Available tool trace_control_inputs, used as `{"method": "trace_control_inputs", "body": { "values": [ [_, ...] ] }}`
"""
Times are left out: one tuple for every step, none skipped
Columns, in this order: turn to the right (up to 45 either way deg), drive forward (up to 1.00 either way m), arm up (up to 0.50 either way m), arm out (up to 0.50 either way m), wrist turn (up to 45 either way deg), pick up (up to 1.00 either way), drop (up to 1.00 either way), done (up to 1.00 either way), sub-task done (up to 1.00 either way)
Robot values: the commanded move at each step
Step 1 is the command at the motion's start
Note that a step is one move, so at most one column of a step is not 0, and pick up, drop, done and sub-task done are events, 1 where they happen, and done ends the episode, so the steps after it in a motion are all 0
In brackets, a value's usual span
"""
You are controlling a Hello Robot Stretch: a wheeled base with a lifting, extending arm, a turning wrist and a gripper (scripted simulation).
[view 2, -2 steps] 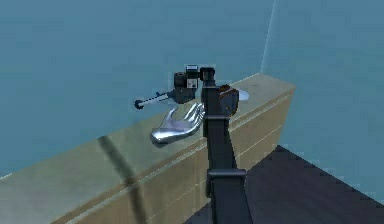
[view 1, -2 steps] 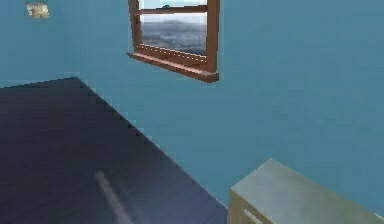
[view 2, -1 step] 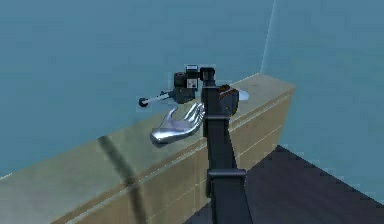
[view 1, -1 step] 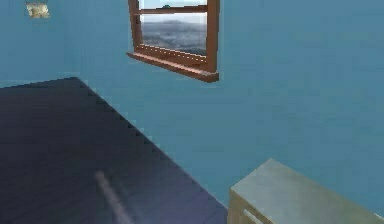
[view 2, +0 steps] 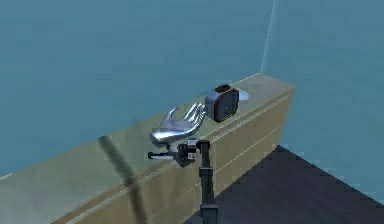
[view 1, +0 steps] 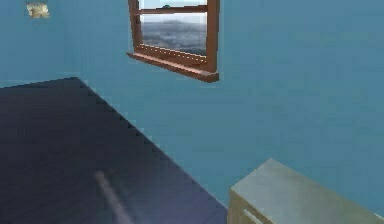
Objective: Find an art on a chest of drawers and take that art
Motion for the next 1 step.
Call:
{"method": "trace_control_inputs", "body": {
  "values": [
    [0.0, 0.00, 0.00, 0.00, 0.0, 1.00, 0.00, 0.00, 0.00]
  ]
}}
